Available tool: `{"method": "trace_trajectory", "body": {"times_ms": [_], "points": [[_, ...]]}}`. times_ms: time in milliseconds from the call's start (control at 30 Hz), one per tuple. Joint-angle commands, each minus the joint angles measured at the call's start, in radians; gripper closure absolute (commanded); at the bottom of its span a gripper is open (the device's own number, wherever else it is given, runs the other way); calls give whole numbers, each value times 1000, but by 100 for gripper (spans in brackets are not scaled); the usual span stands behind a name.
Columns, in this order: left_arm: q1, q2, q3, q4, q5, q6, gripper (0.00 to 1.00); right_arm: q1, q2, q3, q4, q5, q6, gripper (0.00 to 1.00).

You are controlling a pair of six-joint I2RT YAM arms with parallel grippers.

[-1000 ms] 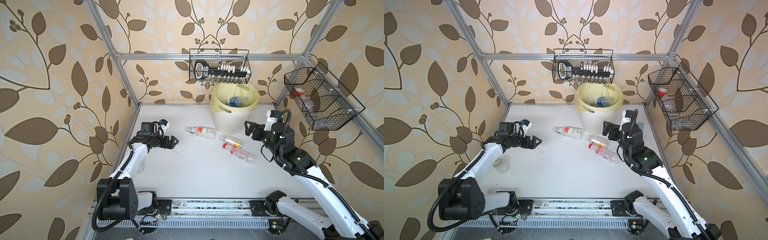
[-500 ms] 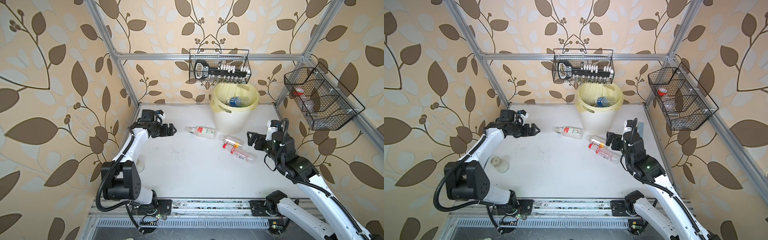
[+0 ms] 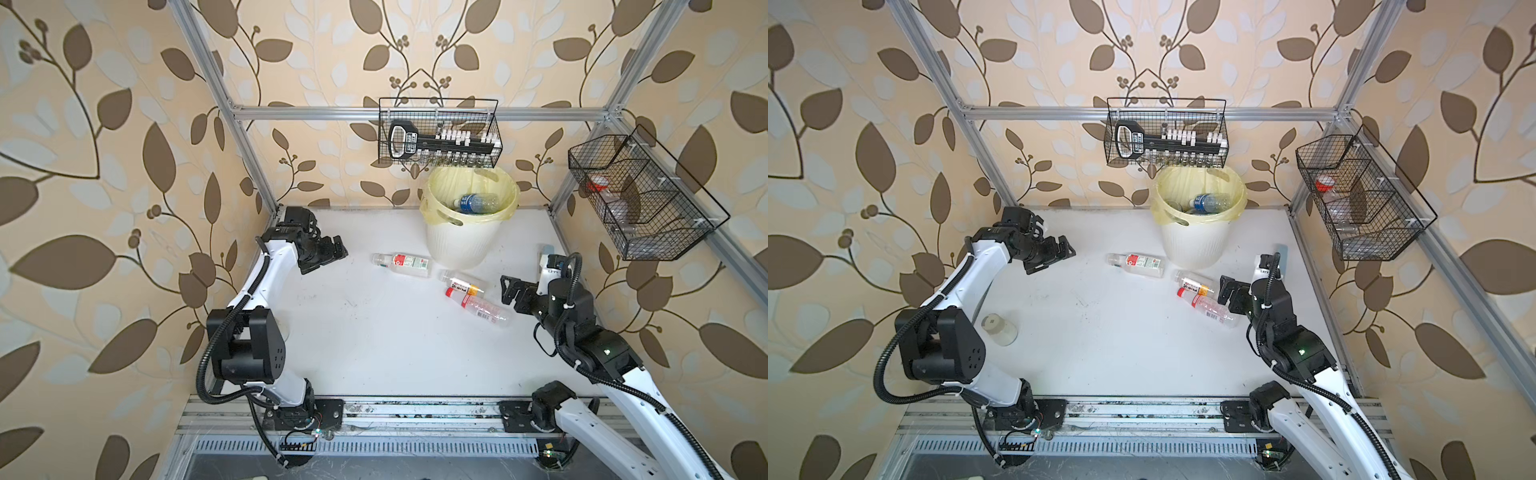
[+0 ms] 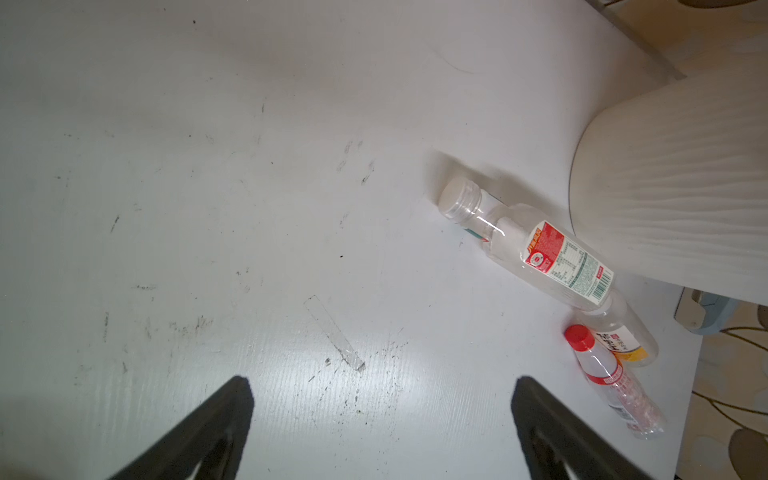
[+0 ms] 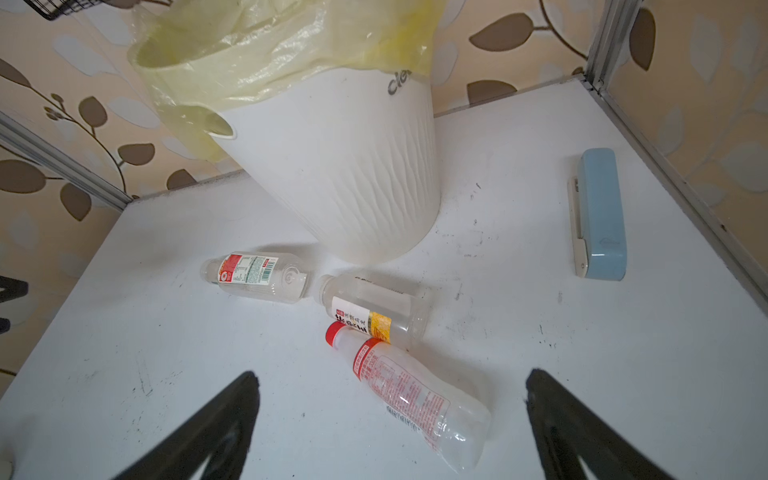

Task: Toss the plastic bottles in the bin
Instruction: 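Draw right gripper back from the bin while left gripper shifts nearer the robot, then reach left gripper forward to the red-label clear bottle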

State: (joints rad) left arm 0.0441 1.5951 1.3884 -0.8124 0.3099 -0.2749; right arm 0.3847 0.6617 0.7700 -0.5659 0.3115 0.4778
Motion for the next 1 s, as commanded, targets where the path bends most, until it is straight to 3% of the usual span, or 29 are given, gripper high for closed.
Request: {"method": "trace_trajectory", "body": {"times_ms": [0, 333, 533, 633, 733, 800, 967], "points": [[-16, 47, 65, -98, -23, -90, 1, -3, 4, -36, -22, 24, 3, 0], [-120, 176, 192, -128, -52, -199, 1, -4, -63, -97, -15, 60, 23, 0], [-221, 272, 290, -104, -59, -154, 1, -4, -89, -134, -14, 58, 32, 0], [-267, 313, 334, -67, -38, -51, 1, -6, -89, -145, -15, 55, 36, 0], [-288, 319, 329, 11, 85, 62, 1, -5, -86, -149, -16, 56, 35, 0], [-306, 331, 349, 20, 197, 202, 1, -7, -85, -153, -18, 64, 35, 0], [-328, 368, 423, -75, 311, 578, 1, -10, -79, -149, -12, 72, 35, 0]]}}
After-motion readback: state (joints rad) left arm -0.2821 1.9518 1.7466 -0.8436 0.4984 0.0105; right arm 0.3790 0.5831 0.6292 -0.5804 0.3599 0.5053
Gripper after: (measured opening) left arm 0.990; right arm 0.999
